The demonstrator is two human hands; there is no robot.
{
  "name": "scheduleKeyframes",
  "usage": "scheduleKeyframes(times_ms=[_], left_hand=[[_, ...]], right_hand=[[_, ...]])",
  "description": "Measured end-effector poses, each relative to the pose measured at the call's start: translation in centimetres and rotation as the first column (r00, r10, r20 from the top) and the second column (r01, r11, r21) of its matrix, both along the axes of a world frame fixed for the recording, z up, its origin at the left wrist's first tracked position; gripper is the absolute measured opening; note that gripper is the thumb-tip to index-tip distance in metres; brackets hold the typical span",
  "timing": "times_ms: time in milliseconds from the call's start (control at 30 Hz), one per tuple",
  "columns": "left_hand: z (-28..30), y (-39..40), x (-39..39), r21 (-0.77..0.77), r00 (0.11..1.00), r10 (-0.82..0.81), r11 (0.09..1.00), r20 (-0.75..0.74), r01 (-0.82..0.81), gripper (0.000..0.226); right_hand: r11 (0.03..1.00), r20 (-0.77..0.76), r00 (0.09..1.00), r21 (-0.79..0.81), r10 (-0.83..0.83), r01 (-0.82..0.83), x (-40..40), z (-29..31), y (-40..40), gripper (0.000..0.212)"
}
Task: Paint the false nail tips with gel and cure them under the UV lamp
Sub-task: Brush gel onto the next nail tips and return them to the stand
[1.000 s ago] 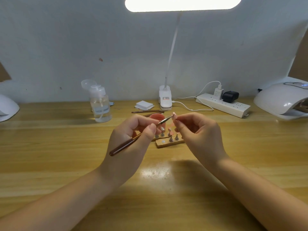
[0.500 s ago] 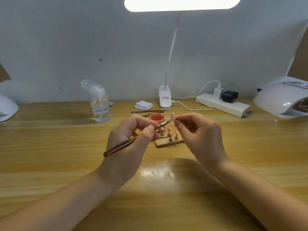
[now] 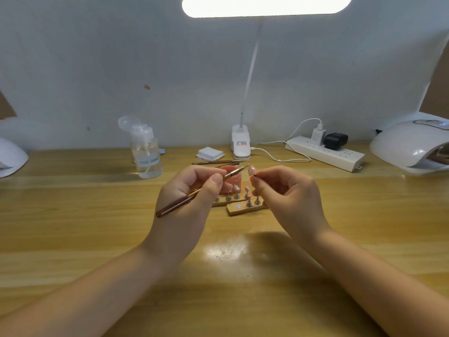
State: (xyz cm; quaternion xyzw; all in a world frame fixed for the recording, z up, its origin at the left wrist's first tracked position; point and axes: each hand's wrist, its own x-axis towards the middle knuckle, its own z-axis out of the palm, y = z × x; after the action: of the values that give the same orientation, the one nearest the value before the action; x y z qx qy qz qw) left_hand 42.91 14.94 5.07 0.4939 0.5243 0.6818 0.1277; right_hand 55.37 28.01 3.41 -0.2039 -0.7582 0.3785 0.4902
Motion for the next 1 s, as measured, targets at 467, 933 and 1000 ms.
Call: scheduleKeyframes(times_ms=[467, 933, 1000], left_hand=[[0.3, -0.2, 0.1, 0.051, 0.999, 0.004, 0.999, 0.044, -0.006, 0.014], [-0.3, 1.0, -0.9, -0.09, 0.918, 0.047, 0.996, 0.393, -0.012, 0.019], [-0.7, 1.5, -1.1, -0.132, 0.88, 0.033, 0.991, 0.474, 0.034, 0.015]], right_hand=[[0.993, -0.029, 0.998, -0.101, 0.06, -0.062, 0.0, 0.0, 0.1, 0.012], [0.991, 0.003, 1.0, -0.135, -0.004, 0.005, -0.1, -0.5, 0.7, 0.004], [0.993, 0.012, 1.0, -0.118, -0.008, 0.009, -0.2, -0.6, 0.6, 0.005]])
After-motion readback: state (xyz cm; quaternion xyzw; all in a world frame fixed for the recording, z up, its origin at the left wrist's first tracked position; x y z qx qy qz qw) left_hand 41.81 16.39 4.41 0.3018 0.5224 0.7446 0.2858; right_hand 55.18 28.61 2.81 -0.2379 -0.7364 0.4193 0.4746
